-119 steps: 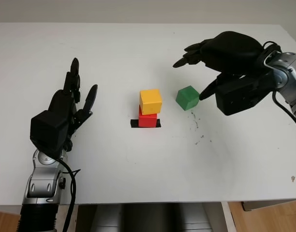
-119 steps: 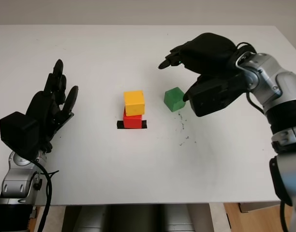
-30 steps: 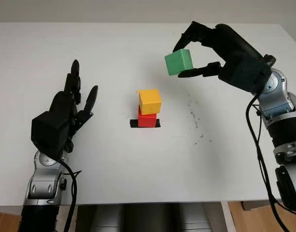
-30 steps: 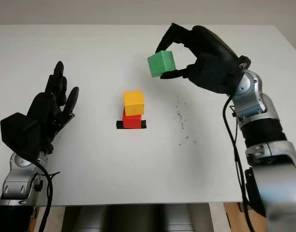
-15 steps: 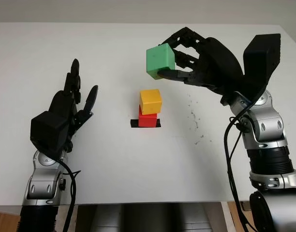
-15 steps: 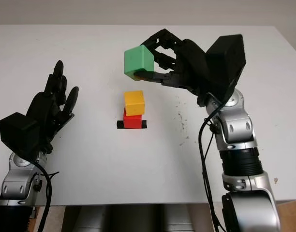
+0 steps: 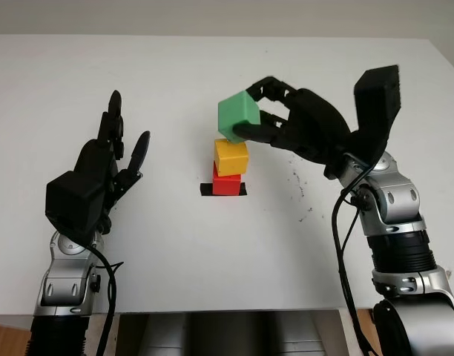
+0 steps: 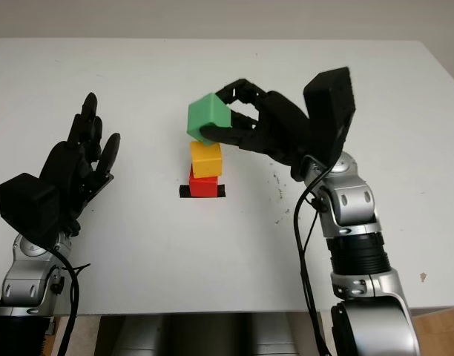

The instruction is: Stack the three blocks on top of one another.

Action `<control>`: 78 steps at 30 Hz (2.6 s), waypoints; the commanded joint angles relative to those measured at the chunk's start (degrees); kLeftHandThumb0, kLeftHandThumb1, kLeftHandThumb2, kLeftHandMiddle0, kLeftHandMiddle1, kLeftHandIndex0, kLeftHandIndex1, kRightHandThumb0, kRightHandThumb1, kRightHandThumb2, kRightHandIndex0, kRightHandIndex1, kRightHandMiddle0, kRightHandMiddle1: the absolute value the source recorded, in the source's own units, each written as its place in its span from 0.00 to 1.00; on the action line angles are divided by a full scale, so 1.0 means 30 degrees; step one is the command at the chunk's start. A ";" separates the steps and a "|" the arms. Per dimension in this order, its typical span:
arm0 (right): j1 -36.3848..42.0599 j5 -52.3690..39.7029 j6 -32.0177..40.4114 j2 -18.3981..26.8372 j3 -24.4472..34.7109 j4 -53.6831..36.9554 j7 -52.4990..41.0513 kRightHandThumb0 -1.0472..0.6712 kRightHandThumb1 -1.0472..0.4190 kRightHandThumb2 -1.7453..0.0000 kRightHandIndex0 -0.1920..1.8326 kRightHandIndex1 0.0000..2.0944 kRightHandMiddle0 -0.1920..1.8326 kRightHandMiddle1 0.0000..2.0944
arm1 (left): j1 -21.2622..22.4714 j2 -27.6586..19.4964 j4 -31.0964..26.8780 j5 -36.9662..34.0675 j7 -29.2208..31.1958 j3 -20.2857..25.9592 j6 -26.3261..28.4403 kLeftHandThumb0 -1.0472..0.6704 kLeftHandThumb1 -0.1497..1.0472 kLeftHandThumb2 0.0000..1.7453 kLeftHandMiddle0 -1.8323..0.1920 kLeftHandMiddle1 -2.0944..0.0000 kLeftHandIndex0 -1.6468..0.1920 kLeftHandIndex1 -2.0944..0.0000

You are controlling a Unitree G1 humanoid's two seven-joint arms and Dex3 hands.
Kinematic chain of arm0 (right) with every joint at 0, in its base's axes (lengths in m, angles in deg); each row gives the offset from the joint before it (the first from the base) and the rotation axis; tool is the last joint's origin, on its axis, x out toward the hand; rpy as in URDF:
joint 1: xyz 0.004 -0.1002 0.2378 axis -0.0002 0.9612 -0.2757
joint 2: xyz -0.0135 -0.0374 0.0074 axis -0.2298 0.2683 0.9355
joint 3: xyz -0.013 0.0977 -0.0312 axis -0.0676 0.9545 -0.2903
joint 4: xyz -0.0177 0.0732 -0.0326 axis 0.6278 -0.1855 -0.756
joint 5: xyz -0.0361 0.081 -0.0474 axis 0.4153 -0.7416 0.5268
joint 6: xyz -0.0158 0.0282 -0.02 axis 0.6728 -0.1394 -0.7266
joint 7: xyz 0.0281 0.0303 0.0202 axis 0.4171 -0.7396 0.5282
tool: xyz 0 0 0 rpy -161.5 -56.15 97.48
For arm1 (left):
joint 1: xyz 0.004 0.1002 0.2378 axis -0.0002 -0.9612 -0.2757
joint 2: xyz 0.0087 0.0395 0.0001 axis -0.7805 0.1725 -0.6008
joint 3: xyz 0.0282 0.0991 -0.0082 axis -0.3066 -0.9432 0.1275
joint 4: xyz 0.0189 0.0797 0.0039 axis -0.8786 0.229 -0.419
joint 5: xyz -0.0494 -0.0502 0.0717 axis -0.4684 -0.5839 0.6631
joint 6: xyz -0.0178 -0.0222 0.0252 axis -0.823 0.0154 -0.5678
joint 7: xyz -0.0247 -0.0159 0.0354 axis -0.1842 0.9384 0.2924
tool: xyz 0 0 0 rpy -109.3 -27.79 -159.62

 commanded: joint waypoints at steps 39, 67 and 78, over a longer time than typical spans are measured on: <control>-0.1405 0.1726 -0.0817 0.0539 -0.0247 0.1333 -0.1664 0.34 0.04 0.97 0.23 0.02 0.23 0.85 | -0.0177 -0.0027 -0.0388 0.0066 -0.0104 0.0055 0.0073 0.22 1.00 0.30 0.98 0.98 0.97 0.97; -0.1566 0.2093 -0.0091 0.1396 -0.0962 0.1830 -0.4222 0.32 0.07 0.97 0.15 0.00 0.05 0.57 | -0.0262 -0.0019 -0.0395 0.0220 -0.0162 -0.0017 -0.0104 0.23 1.00 0.30 0.98 0.97 0.97 0.97; -0.1007 0.1887 0.0088 0.1959 -0.0729 0.0295 -0.4739 0.21 0.09 0.97 0.02 0.00 0.01 0.11 | -0.0213 0.0035 -0.0430 0.0147 -0.0159 -0.0005 -0.0029 0.22 1.00 0.30 0.98 0.97 0.97 0.97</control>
